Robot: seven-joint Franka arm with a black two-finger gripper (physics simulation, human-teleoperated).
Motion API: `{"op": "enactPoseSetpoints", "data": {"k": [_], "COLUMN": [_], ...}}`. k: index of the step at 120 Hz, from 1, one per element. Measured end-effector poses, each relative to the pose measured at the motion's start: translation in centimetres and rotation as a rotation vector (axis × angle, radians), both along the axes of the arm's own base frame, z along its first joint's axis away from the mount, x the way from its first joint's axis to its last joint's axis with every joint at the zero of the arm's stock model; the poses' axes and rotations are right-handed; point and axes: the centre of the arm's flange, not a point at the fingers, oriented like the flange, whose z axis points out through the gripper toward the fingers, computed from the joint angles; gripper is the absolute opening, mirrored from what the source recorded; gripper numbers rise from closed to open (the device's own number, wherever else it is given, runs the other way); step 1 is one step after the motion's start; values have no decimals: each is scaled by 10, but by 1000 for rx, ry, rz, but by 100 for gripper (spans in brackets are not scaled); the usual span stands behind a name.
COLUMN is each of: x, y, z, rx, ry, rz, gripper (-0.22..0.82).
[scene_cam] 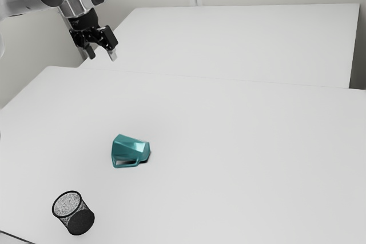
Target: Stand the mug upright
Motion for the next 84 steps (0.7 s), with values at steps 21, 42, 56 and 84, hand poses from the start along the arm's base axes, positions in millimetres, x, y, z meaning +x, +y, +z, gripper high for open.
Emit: {"op": "enactPoseSetpoints", "data": {"k": [21, 42, 56, 84], "x": [0, -5, -24, -51], "y": [0, -1, 17, 85], "z": [1, -11, -27, -98], "rx": [1, -21, -139, -446], "ry": [-6, 30, 80, 120], "rz": [-4, -6, 47, 183], "gripper": [60, 60, 60, 60]}}
